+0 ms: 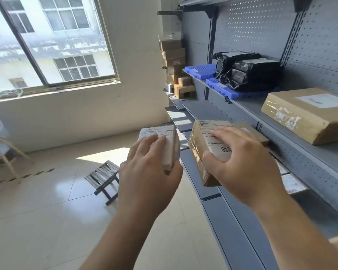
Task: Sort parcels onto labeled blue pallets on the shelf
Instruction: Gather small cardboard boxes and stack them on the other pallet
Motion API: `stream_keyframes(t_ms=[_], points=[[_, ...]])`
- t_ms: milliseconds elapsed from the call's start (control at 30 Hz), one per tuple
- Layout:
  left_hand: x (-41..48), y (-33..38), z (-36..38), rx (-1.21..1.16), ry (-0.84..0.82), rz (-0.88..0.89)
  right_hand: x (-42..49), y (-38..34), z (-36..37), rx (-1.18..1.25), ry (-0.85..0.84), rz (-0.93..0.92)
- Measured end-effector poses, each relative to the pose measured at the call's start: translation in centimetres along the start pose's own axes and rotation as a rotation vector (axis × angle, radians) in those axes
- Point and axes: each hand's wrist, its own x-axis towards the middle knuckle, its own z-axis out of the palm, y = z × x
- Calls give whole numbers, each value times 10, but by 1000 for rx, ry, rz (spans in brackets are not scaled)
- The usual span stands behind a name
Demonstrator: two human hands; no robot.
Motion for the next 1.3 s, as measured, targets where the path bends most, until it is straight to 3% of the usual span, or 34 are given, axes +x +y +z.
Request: stream_keyframes(t_ms=[333,700,1033,1300], points=[[126,-20,48,91,28,-111,153,34,75,95,-84,-100],[234,-124,93,169,51,-261,273,17,208,139,-201,-142],[383,-243,118,128,19,-228,402,-33,321,93,-161,-109],[486,-293,159,101,-19,-198,492,-24,393,70,-184,-54]])
